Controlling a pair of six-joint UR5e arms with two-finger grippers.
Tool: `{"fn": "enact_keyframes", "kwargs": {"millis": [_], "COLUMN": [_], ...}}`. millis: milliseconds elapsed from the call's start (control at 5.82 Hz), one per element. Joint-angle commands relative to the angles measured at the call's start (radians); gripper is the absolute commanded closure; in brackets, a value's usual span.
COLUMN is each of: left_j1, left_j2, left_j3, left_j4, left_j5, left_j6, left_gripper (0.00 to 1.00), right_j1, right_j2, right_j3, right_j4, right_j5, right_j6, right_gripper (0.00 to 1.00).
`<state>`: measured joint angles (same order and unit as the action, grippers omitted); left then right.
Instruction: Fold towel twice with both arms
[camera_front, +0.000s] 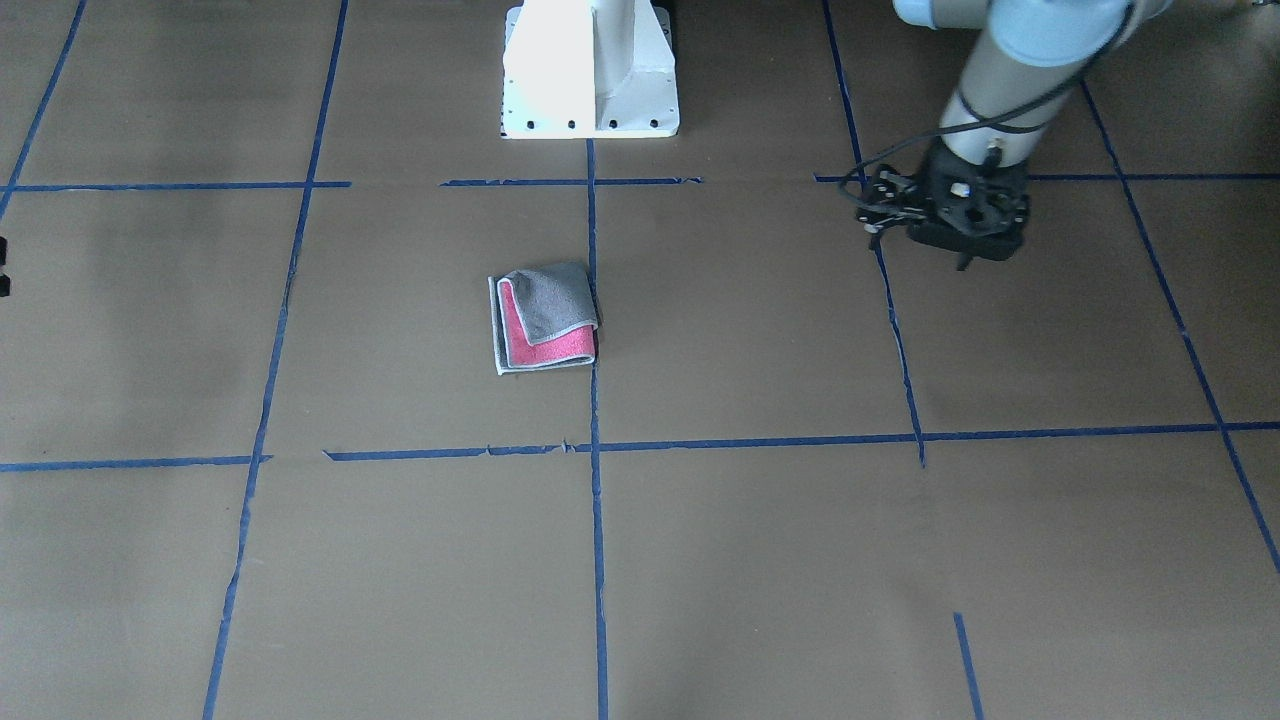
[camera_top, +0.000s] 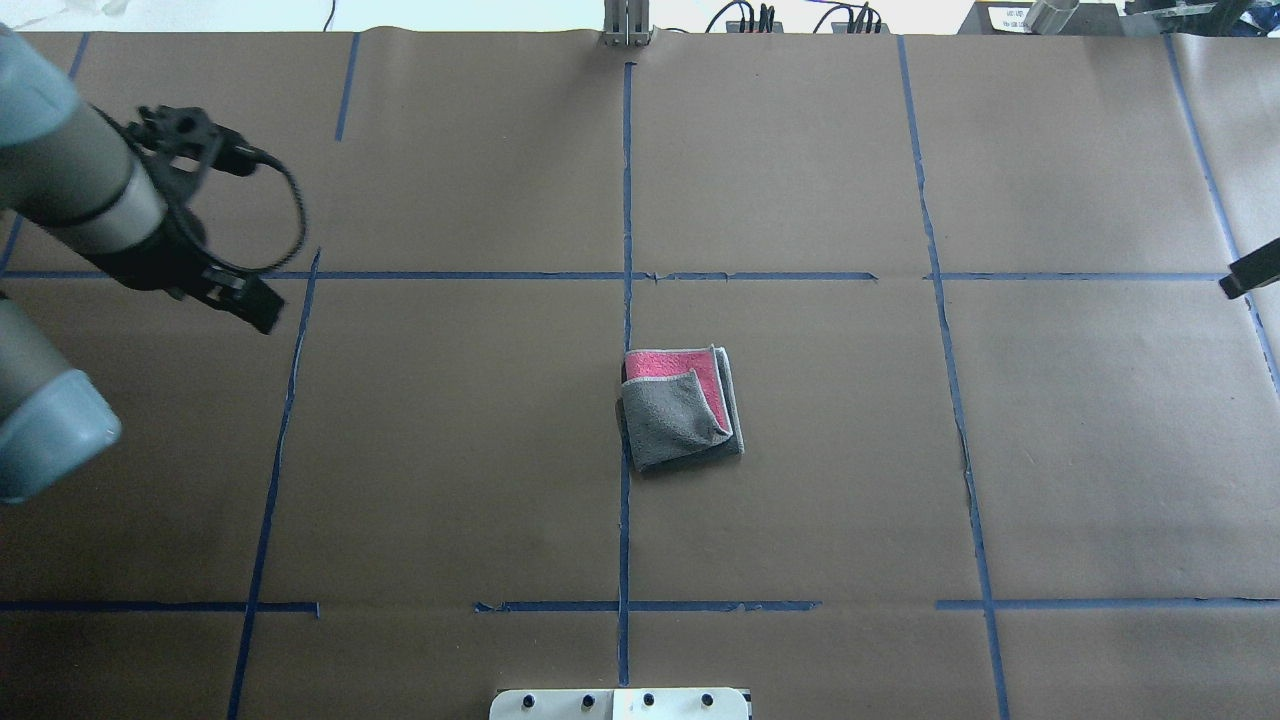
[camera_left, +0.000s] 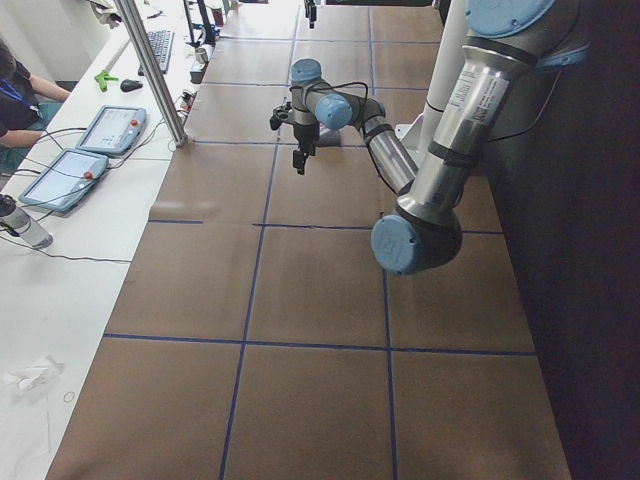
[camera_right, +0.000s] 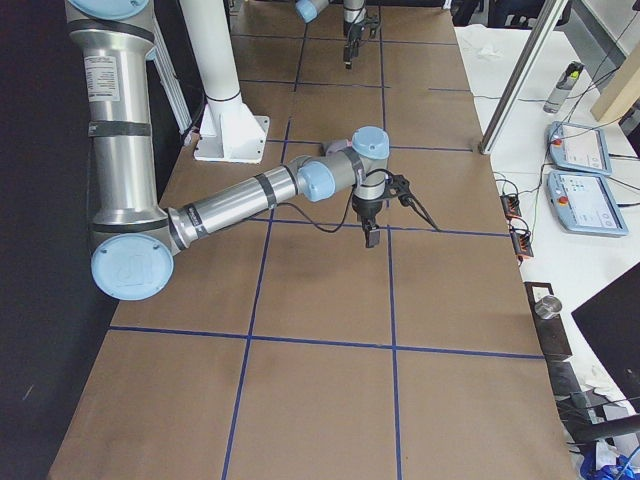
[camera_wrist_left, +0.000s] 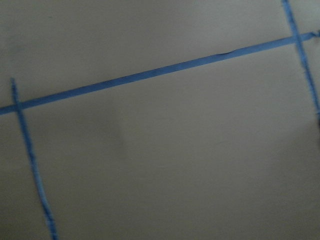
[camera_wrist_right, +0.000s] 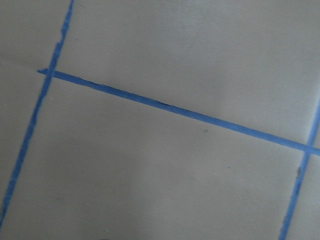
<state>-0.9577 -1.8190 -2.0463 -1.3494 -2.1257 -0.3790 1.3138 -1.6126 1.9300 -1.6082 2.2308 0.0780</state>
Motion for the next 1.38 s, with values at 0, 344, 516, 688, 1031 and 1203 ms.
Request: {"fn": "enact_keyframes", "kwargs": {"millis": [0,344,516,688,1031,1203], "left_j1": [-0.309,-0.566,-0.576,-0.645,-0.651,-0.65], "left_j2": [0.191,0.271,0.329,0.368,0.4,0.399], "left_j3": [0.041,0.258,0.271,0.271,0.273,0.284], "left_j4": [0.004,-0.016,-0.016,-0.016,-0.014,-0.02], "left_j5": [-0.124,-0.287,-0.284,-0.284,-0.283,-0.274], "left_j6": [0.45,0.607,0.603,0.608,0.602,0.604], "left_gripper": [0.0,0.0,0.0,0.0,0.0,0.0], "right_j1": [0.193,0.296,0.3,0.3,0.298,0.298], "right_j2": [-0.082,-0.203,-0.204,-0.193,-0.193,-0.194], "right_j3": [-0.003,-0.005,-0.041,-0.08,-0.111,-0.112], "right_j4": [-0.124,-0.161,-0.159,-0.121,-0.099,-0.101], "right_j5": [0.01,0.009,0.01,0.013,0.035,0.055], "right_j6": [-0.284,-0.313,-0.314,-0.314,-0.314,-0.313], "right_gripper": [0.0,0.0,0.0,0.0,0.0,0.0]}}
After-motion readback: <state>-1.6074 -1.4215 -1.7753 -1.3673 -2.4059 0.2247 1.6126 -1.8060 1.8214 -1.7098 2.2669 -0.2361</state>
